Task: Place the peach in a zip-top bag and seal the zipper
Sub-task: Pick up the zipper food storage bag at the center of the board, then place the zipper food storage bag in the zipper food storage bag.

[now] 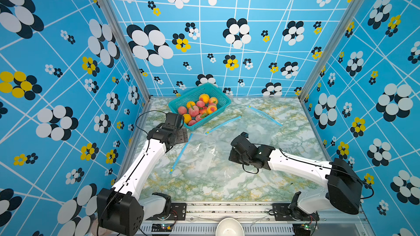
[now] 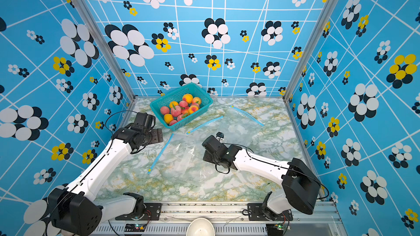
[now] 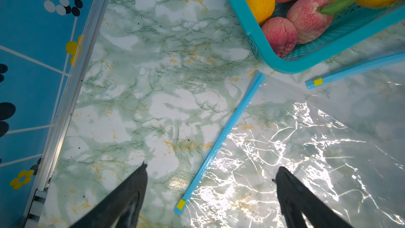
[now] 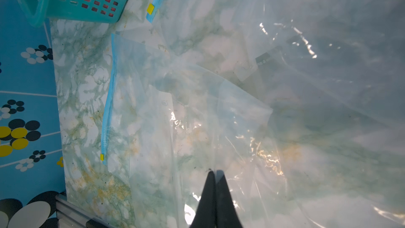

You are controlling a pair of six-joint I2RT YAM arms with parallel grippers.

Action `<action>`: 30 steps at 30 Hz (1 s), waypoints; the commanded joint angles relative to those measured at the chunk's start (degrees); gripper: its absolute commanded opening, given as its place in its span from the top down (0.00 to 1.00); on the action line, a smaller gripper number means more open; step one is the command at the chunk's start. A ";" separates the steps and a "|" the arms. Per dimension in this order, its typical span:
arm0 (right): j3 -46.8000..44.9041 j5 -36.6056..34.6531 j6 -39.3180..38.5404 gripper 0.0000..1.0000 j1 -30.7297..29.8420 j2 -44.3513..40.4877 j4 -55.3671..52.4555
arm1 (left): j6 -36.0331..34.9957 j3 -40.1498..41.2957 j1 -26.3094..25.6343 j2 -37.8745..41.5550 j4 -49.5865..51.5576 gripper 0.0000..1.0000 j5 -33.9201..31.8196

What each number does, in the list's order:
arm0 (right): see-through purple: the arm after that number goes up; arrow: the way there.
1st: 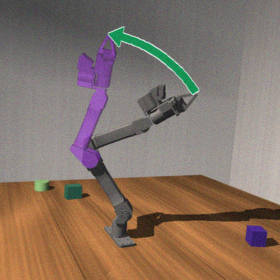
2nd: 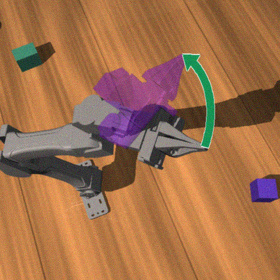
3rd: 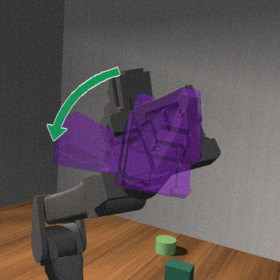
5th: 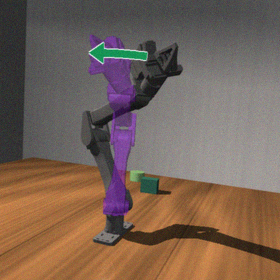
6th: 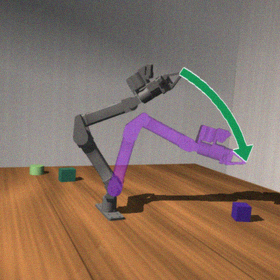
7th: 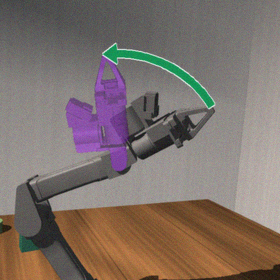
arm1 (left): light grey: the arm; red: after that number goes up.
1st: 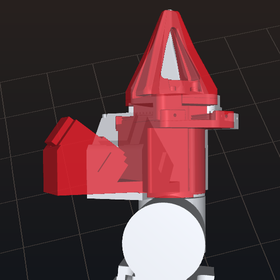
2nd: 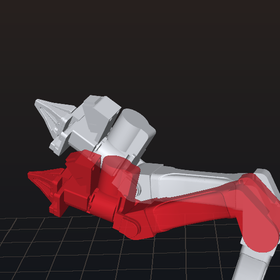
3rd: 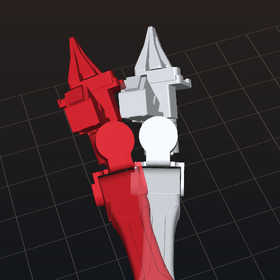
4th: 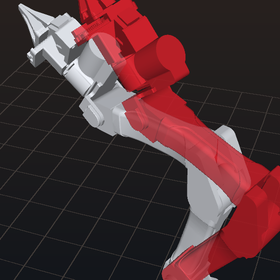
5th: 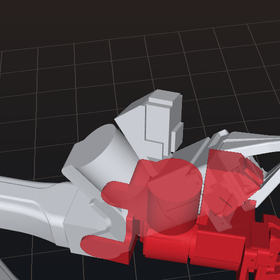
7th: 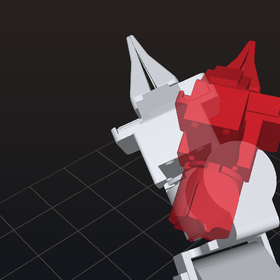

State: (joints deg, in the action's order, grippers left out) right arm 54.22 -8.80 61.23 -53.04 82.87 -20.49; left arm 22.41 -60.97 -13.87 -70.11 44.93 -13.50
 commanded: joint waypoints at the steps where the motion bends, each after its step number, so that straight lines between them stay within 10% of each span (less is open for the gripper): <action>1: 0.07 -0.57 -2.57 1.00 2.84 -4.65 -0.49 | -1.48 -1.51 -0.28 2.13 1.48 0.07 2.85; 11: 7.46 8.77 -25.73 1.00 21.33 -8.06 -16.23 | -3.36 -1.47 0.42 0.68 -0.95 0.20 15.54; 19: 15.87 2.33 -40.30 0.89 30.91 -2.31 -27.97 | 1.60 6.32 0.57 -0.65 -9.15 0.35 28.79; 25: 24.51 -5.48 -41.78 0.67 30.21 -0.37 -31.56 | 4.02 10.11 0.07 -0.84 -13.87 0.42 32.26; 30: 35.65 -17.80 -45.08 0.51 18.10 1.04 -34.98 | 4.00 10.44 0.07 -1.89 -14.31 0.45 32.09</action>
State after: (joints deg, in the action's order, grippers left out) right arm 84.88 -18.15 19.42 -28.73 83.37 -51.94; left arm 25.82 -50.94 -13.65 -71.07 32.49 17.17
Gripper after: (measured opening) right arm 0.469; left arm 0.552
